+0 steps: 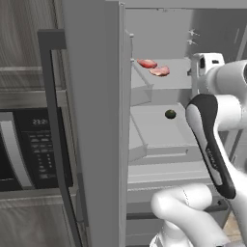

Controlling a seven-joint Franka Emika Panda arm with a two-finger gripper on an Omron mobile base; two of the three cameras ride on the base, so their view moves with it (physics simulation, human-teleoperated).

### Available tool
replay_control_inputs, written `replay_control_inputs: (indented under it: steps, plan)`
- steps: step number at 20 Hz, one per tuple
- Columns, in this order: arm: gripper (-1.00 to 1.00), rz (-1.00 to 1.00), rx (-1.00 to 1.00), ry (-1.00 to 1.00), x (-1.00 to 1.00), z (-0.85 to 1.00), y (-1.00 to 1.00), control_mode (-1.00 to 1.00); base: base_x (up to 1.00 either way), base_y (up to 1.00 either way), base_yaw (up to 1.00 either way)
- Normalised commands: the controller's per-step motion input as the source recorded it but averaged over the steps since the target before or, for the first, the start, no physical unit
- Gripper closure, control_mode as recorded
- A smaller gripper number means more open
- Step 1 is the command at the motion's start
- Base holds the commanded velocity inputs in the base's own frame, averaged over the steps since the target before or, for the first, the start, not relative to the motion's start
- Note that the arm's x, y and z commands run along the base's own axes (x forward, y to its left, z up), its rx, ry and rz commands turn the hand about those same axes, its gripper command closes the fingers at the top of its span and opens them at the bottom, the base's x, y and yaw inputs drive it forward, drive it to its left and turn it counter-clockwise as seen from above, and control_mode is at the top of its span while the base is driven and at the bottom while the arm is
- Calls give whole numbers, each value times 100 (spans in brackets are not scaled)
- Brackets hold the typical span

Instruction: Transport the steak and broccoli to the fridge. Place the steak on the rack containing meat and place the broccoli on the rack containing the vegetable, ensuring meats and vegetables are on different racks.

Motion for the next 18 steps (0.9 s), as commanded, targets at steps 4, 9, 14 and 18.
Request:
replay_control_inputs:
  steps: [4, 9, 14, 18]
  plan:
    - [-100, 0, 0, 0, -90, 5, 6, -100, 0, 0, 0]
    - [-100, 0, 0, 0, -68, 0, 1, -100, 0, 0, 0]
    - [-100, 0, 0, 0, -55, 0, 0, -100, 0, 0, 0]
    - [-100, 0, 0, 0, -39, 0, 0, -100, 0, 0, 0]
